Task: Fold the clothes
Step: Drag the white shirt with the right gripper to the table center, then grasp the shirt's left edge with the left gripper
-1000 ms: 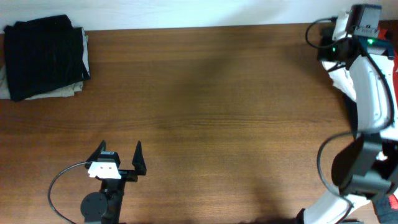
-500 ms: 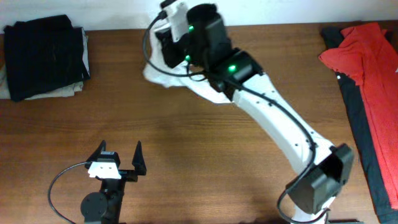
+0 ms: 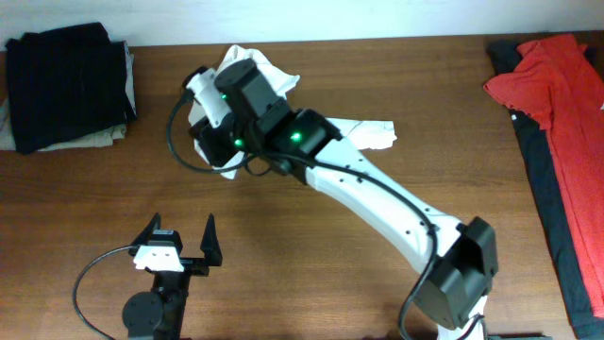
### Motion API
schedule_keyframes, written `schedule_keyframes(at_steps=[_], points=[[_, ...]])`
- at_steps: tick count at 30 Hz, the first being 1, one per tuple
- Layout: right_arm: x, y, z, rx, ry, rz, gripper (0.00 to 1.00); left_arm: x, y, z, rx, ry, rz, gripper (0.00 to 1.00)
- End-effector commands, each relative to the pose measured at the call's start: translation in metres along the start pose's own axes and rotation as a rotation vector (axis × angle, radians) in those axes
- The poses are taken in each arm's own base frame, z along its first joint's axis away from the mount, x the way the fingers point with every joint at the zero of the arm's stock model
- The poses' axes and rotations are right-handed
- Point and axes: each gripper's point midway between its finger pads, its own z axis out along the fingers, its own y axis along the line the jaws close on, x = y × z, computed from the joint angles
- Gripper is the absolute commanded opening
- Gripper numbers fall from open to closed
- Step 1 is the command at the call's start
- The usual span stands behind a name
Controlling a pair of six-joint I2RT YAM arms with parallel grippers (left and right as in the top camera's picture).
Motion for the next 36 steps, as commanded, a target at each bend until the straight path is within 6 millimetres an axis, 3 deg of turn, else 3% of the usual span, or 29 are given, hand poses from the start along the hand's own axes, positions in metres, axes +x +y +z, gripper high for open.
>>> schedule_keyframes(at_steps=[1, 2, 4, 7, 9, 11, 12, 15, 17, 22, 30, 34, 36], points=[[0.012, 0.022, 0.017, -0.043, 0.033, -0.004, 0.37, 0.001, 0.000, 0.000, 0.001, 0.002, -0.002, 0.99], [0.012, 0.022, 0.017, -0.037, 0.034, -0.006, 0.67, 0.001, 0.000, 0.000, 0.001, 0.002, -0.002, 0.99], [0.009, 0.007, 0.016, 0.020, 0.024, 0.001, 0.99, 0.001, 0.000, 0.000, 0.001, 0.002, -0.002, 0.99], [0.006, -0.054, -0.003, 0.144, 0.025, 0.068, 0.99, 0.001, 0.000, 0.000, 0.001, 0.002, -0.002, 0.99], [0.015, -0.100, -0.021, 0.216, 0.060, 0.138, 0.99, 0.001, 0.000, 0.000, 0.001, 0.002, -0.002, 0.99], [0.040, -0.164, -0.055, 0.321, 0.133, 0.262, 0.99, 0.001, 0.000, 0.000, 0.001, 0.002, -0.002, 0.99], [0.052, -0.187, -0.070, 0.360, 0.166, 0.315, 0.99, 0.001, 0.000, 0.000, 0.001, 0.002, -0.002, 0.99], [0.091, -0.236, -0.112, 0.447, 0.262, 0.468, 0.99, 0.001, 0.000, 0.000, 0.001, 0.002, -0.002, 0.99], [0.111, -0.259, -0.119, 0.477, 0.291, 0.528, 0.99, 0.001, 0.000, 0.000, 0.001, 0.002, -0.002, 0.99], [0.161, -0.304, -0.103, 0.554, 0.356, 0.584, 0.99, 0.001, 0.000, 0.000, 0.001, 0.002, -0.002, 0.99], [0.146, -0.320, -0.097, 0.565, 0.273, 0.551, 0.99, -0.010, -0.005, 0.000, 0.030, -0.044, 0.003, 0.99], [0.146, -0.320, -0.097, 0.567, 0.273, 0.550, 0.99, -0.043, -0.029, -0.007, 0.165, -0.156, -0.003, 0.99], [0.146, -0.320, -0.097, 0.567, 0.273, 0.550, 0.99, -0.056, -0.031, -0.010, 0.166, -0.165, -0.010, 0.99]])
